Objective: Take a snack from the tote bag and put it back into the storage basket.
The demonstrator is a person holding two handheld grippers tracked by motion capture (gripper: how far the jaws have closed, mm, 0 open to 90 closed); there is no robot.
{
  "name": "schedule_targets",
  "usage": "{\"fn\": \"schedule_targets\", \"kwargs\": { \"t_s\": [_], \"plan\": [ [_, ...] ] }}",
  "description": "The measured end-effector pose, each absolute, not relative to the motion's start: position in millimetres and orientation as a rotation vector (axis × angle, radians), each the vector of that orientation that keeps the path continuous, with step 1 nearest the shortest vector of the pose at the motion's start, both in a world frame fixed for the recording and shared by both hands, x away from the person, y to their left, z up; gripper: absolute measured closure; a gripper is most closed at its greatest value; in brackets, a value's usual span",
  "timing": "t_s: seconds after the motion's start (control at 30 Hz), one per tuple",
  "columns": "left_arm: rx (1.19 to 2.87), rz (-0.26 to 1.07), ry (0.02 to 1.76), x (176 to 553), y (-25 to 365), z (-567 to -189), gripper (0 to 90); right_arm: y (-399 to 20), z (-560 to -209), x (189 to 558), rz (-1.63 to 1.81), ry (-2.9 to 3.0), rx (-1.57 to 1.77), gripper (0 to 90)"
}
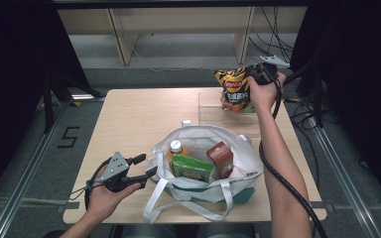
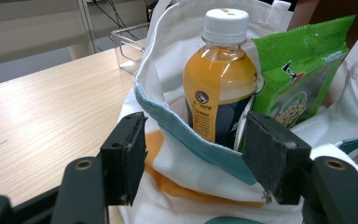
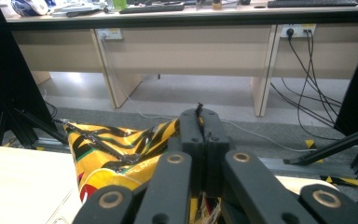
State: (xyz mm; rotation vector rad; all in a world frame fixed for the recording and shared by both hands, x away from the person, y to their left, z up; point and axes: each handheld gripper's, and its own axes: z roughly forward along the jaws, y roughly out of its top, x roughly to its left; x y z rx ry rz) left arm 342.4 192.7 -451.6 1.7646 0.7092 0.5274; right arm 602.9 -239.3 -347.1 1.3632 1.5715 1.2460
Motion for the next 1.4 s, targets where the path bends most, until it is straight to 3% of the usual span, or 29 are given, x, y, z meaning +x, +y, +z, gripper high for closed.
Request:
{"fn": "schedule_targets", "kwargs": {
  "t_s": [0.93, 1.4],
  "plan": [
    [1.774, 0.533, 0.713, 341.7, 192.7, -451.3, 38.8, -247.4, -357.8, 612.3, 1.177, 1.585, 1.353, 87.6],
    [1.766, 0.527, 0.709, 342.4, 193.0, -451.8, 38.6, -230.8, -350.5, 614.4, 1.184, 1.639, 1.318, 90.0]
  ]
}}
